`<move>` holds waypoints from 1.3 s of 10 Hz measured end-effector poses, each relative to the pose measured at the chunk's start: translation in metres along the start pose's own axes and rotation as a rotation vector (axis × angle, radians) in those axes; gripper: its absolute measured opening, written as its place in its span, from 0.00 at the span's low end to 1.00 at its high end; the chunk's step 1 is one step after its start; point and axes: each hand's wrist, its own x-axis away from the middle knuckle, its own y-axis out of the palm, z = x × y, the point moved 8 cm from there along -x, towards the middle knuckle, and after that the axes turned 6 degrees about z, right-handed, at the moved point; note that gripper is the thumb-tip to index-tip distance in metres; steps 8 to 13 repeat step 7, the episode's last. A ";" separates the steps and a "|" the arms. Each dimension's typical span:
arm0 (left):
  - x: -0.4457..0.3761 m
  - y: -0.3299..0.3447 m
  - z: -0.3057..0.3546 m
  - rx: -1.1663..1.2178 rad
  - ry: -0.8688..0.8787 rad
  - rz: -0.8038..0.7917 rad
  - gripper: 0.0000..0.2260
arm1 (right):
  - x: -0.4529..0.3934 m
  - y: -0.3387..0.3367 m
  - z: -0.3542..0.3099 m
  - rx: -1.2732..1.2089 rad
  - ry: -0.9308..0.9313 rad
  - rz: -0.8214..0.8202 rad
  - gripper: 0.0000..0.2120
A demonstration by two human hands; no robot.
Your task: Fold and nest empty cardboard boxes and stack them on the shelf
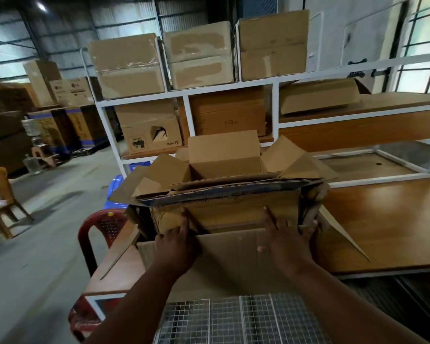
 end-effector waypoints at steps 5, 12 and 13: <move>0.003 -0.182 0.057 0.129 0.218 0.459 0.39 | 0.005 -0.186 -0.053 -0.135 -0.221 0.574 0.43; -0.092 -0.218 0.077 -0.039 0.259 0.447 0.46 | -0.080 -0.249 -0.086 0.074 -0.236 0.601 0.45; -0.092 -0.218 0.077 -0.039 0.259 0.447 0.46 | -0.080 -0.249 -0.086 0.074 -0.236 0.601 0.45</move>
